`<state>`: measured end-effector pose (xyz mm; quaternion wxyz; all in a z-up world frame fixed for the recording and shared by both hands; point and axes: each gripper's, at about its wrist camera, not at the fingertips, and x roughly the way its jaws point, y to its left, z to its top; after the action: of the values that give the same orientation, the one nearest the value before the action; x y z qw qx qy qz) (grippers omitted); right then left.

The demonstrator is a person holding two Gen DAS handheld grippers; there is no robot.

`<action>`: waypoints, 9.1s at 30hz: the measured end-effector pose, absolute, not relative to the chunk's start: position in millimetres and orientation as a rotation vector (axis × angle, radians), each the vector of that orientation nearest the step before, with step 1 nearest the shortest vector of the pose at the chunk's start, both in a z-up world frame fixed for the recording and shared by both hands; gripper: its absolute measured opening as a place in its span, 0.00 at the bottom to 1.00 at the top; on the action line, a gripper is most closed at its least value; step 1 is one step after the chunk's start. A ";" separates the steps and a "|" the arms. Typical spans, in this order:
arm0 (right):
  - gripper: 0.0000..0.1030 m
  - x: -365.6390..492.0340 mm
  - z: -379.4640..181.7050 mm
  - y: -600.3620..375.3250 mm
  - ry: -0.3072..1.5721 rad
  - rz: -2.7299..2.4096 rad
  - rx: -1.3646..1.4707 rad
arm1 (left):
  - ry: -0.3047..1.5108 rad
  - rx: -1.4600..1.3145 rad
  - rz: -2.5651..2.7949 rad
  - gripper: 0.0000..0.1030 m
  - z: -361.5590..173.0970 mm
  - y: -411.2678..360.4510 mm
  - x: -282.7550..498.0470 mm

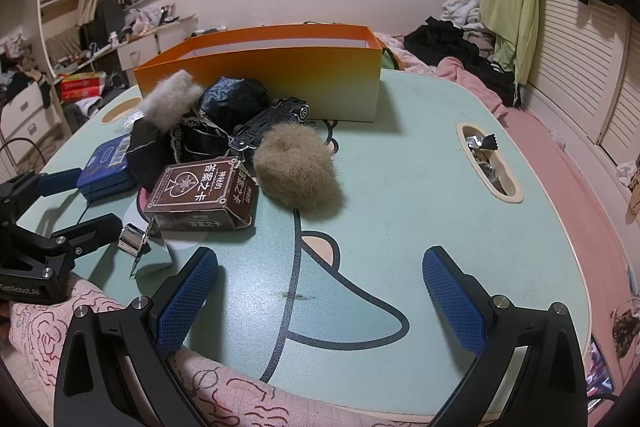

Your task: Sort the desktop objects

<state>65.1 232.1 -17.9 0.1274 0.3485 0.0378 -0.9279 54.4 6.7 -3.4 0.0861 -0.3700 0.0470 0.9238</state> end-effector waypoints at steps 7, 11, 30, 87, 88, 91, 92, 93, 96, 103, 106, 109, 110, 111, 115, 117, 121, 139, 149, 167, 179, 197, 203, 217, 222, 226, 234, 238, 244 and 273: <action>0.99 66.1 -18.2 232.4 0.110 -2.700 1.014 | 0.140 -1.102 2.753 0.99 -4.0 6.7 54.7; 0.99 65.6 -18.5 232.2 0.110 -2.700 1.013 | 0.140 -1.102 2.754 0.99 -4.1 6.7 54.7; 0.99 65.0 -19.0 229.7 0.105 -2.700 1.011 | -0.094 -1.061 2.779 0.96 18.3 -28.2 55.0; 0.27 59.3 10.6 195.3 -0.096 -2.420 0.795 | 0.471 -0.960 2.538 0.75 16.5 -24.2 77.1; 0.27 58.9 10.1 195.5 -0.097 -2.419 0.798 | 0.512 -0.951 2.553 0.81 10.5 -21.3 76.1; 0.27 59.7 9.4 195.6 -0.091 -2.420 0.795 | 0.480 -0.987 2.540 0.81 8.6 -23.0 70.8; 0.27 59.8 9.0 195.5 -0.088 -2.420 0.797 | 0.481 -0.989 2.539 0.79 9.7 -23.9 71.3; 0.27 59.8 8.4 195.7 -0.089 -2.418 0.799 | 0.498 -0.988 2.542 0.77 10.3 -23.3 72.3; 0.27 59.2 7.9 197.8 -0.093 -2.416 0.802 | 0.570 -0.918 2.583 0.52 12.5 -17.7 81.6; 0.27 59.4 7.9 199.5 -0.098 -2.417 0.802 | 0.521 -0.928 2.556 0.70 15.9 -20.2 78.5; 0.27 59.5 7.7 199.6 -0.097 -2.416 0.806 | 0.435 -0.925 2.577 0.73 21.4 -32.1 75.9; 0.27 60.3 7.5 200.1 -0.094 -2.415 0.805 | 0.388 -0.970 2.588 0.73 21.9 -40.4 69.9; 0.27 60.0 7.6 199.7 -0.095 -2.415 0.808 | 0.374 -1.000 2.580 0.73 19.3 -41.2 67.4; 0.27 59.8 7.3 200.0 -0.096 -2.414 0.810 | 0.340 -1.045 2.560 0.74 14.4 -41.3 64.4; 0.27 60.1 6.2 201.5 -0.098 -2.412 0.815 | 0.248 -1.081 2.572 0.88 1.3 -34.3 63.5; 0.27 59.8 6.3 201.8 -0.098 -2.412 0.815 | 0.224 -1.091 2.600 0.67 3.2 -32.5 61.7; 0.27 60.2 6.6 202.6 -0.101 -2.412 0.813 | 0.244 -1.064 2.586 0.65 6.0 -29.3 64.8; 0.29 -86.1 68.8 195.6 -0.186 -2.517 0.865 | -0.153 -0.867 2.724 0.66 110.1 -5.7 -70.0; 0.42 -116.9 49.6 212.6 -0.431 -2.465 0.994 | -0.045 -1.122 2.770 0.68 64.8 -5.5 -104.6; 0.45 -112.2 53.2 163.6 -0.279 -2.469 0.924 | 0.022 -1.034 2.953 0.68 69.0 -50.7 -85.9; 0.79 47.8 38.3 194.4 0.036 -2.605 0.903 | -0.158 -1.089 2.814 0.84 50.6 -48.2 55.6; 1.00 52.3 -12.0 211.8 0.060 -2.617 1.044 | 0.081 -1.139 2.864 0.99 -0.5 -7.6 50.6; 1.00 52.4 -12.2 208.4 0.079 -2.614 1.019 | 0.082 -1.133 2.862 0.99 -3.4 -8.9 52.0; 0.94 55.7 -9.9 216.2 -0.026 -2.577 0.945 | 0.080 -1.134 2.862 0.99 -3.5 -8.7 53.8; 0.77 57.8 -4.8 207.9 -0.025 -2.527 0.917 | 0.079 -1.133 2.862 0.99 -3.5 -8.2 53.4; 0.73 53.8 6.0 184.3 0.058 -2.472 0.900 | 0.079 -1.134 2.862 0.99 -3.4 -8.3 53.5; 0.55 9.4 8.4 153.9 0.049 -2.413 1.066 | 0.079 -1.135 2.861 0.99 -3.3 -8.5 53.7; 0.55 26.1 7.0 159.4 0.028 -2.414 0.976 | 0.079 -1.132 2.860 0.99 -3.0 -8.4 53.7; 0.55 61.3 20.4 181.8 -0.067 -2.452 0.696 | 0.141 -0.952 2.835 0.99 18.8 1.8 64.4; 0.55 54.0 20.5 203.7 -0.232 -2.439 0.716 | 0.251 -0.984 2.364 0.62 25.9 31.1 41.7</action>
<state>54.0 203.7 20.5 0.2904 0.2684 -0.0869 -0.9144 41.7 31.1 25.9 0.2805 -0.3670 0.0938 0.8819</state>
